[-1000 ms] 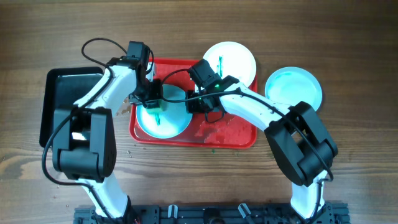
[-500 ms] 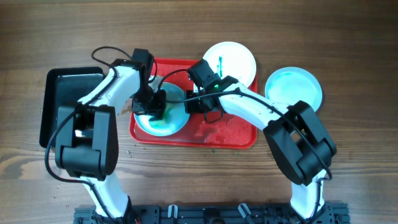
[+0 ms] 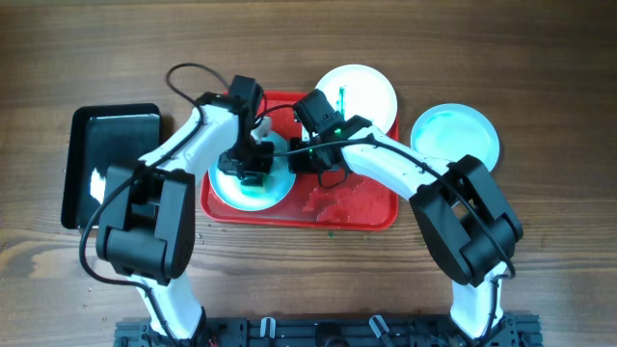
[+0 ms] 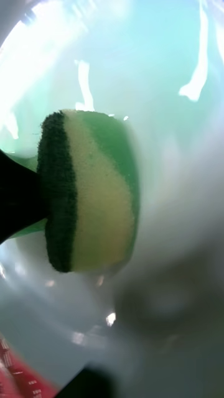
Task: Clean dirty plates on tray and stack at the side
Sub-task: 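Scrub the held plate with the sponge in the left gripper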
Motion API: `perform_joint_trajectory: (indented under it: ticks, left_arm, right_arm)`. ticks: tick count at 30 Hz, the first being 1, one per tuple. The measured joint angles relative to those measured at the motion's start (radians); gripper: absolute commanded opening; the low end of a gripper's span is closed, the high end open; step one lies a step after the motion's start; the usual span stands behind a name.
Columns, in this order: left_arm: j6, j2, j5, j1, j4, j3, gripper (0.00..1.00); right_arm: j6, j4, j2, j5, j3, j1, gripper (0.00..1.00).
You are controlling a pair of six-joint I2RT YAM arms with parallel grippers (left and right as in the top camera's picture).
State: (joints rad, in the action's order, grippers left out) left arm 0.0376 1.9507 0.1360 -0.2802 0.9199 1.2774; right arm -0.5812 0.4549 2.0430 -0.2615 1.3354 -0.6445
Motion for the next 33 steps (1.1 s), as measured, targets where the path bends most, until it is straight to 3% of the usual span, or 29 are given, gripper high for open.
perform_joint_trajectory:
  ticks: [2, 4, 5, 9, 12, 13, 15, 19, 22, 25, 27, 30, 33]
  left_arm:
    - [-0.060, 0.000, -0.009, -0.010, -0.033, -0.003, 0.04]
    - [-0.028, 0.000, -0.077, -0.009, -0.093, -0.005, 0.04]
    - [0.036, 0.000, -0.126, -0.008, -0.112, -0.005, 0.04]
    - [0.505, 0.001, -0.360, 0.018, -0.031, -0.001, 0.04]
    - [0.696, 0.003, -0.373, 0.024, 0.020, -0.003, 0.04]
    - [0.702, 0.003, -0.354, 0.020, 0.024, -0.003, 0.04]
    - [0.599, 0.003, -0.249, 0.015, 0.027, -0.003, 0.04]
    - [0.164, 0.003, 0.099, -0.002, 0.043, -0.004, 0.04]
    - [0.019, 0.008, 0.196, -0.002, -0.045, -0.011, 0.04]
    - [0.103, 0.008, 0.119, 0.038, -0.145, -0.012, 0.04]
    - [0.268, 0.008, -0.009, 0.061, -0.180, -0.005, 0.04]
    - [0.514, 0.007, -0.153, 0.099, -0.138, 0.006, 0.04]
    - [0.590, 0.007, -0.162, 0.109, -0.063, 0.011, 0.04]
  right_arm:
    - [0.000, -0.003, 0.000, 0.004, 0.000, 0.000, 0.04]
    - [-0.001, -0.016, 0.000, 0.005, 0.001, 0.002, 0.04]
    - [-0.001, -0.019, 0.000, 0.004, 0.001, 0.002, 0.04]
    - [0.000, -0.019, 0.000, 0.004, 0.001, 0.002, 0.04]
    - [0.000, -0.018, 0.000, 0.001, 0.001, 0.001, 0.04]
    - [0.000, -0.018, 0.000, 0.000, 0.001, 0.001, 0.05]
    - [0.000, -0.014, 0.000, 0.004, 0.001, 0.002, 0.04]
    - [0.000, -0.011, 0.000, 0.001, 0.001, 0.011, 0.04]
    - [0.000, -0.011, 0.000, 0.000, 0.001, 0.011, 0.04]
    - [0.000, -0.019, 0.000, -0.002, 0.001, 0.010, 0.04]
    - [0.000, -0.023, 0.000, -0.008, 0.002, 0.008, 0.04]
    - [0.000, -0.023, 0.000, -0.008, 0.002, 0.008, 0.04]
    - [0.000, -0.022, 0.000, -0.009, 0.002, 0.008, 0.04]
